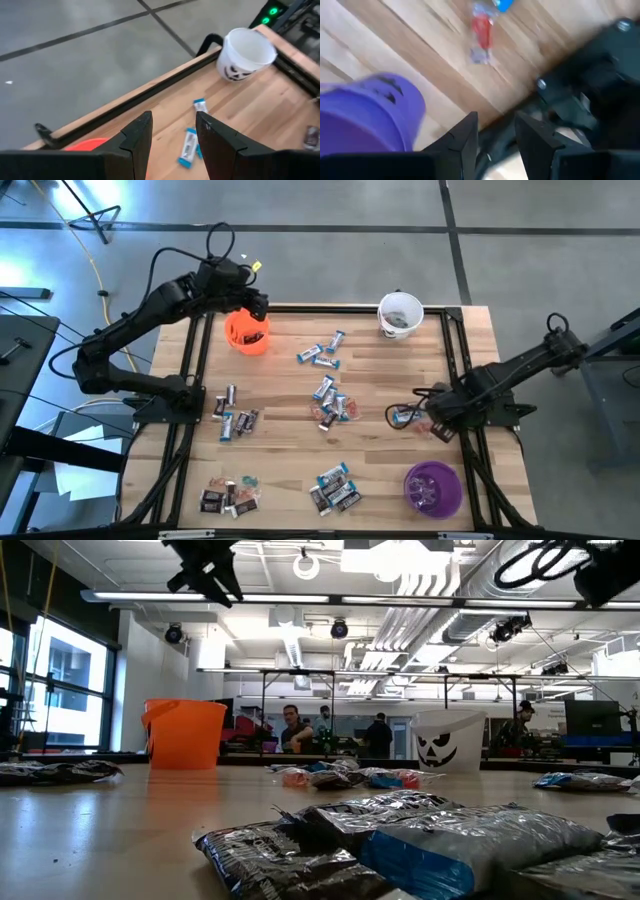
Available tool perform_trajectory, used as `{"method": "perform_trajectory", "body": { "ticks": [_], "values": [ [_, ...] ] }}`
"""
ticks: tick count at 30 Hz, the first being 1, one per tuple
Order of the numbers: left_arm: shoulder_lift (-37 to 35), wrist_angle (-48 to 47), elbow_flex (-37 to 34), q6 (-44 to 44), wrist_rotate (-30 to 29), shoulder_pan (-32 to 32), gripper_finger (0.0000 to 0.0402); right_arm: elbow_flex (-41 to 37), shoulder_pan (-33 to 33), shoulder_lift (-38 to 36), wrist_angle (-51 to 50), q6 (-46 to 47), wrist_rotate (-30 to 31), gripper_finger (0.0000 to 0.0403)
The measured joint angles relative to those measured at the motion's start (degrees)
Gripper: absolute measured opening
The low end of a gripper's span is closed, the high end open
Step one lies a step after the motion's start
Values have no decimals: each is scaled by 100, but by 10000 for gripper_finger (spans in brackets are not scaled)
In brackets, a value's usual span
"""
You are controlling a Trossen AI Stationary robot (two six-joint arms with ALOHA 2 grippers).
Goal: Sort candy
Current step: Put the red gummy into the white bucket
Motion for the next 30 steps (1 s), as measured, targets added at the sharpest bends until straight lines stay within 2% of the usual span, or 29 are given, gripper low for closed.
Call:
{"method": "perform_trajectory", "body": {
  "ticks": [5, 11, 18, 23, 30],
  "values": [
    [0, 172, 0, -135, 0, -277, 140, -956, 0, -609, 665, 351, 96, 123],
    [0, 301, 0, -135, -35, -527, 140, -901, -4, -706, 1062, 505, 689, 123],
    [0, 309, 0, -133, -150, -686, 140, -1167, 0, -645, 1577, 479, 542, 123],
    [0, 307, 0, -134, -153, -695, 140, -1570, 0, -644, 2249, 483, 397, 123],
    [0, 305, 0, -135, -153, -695, 140, -2075, 0, -645, 2672, 497, 196, 123]
  ]
}}
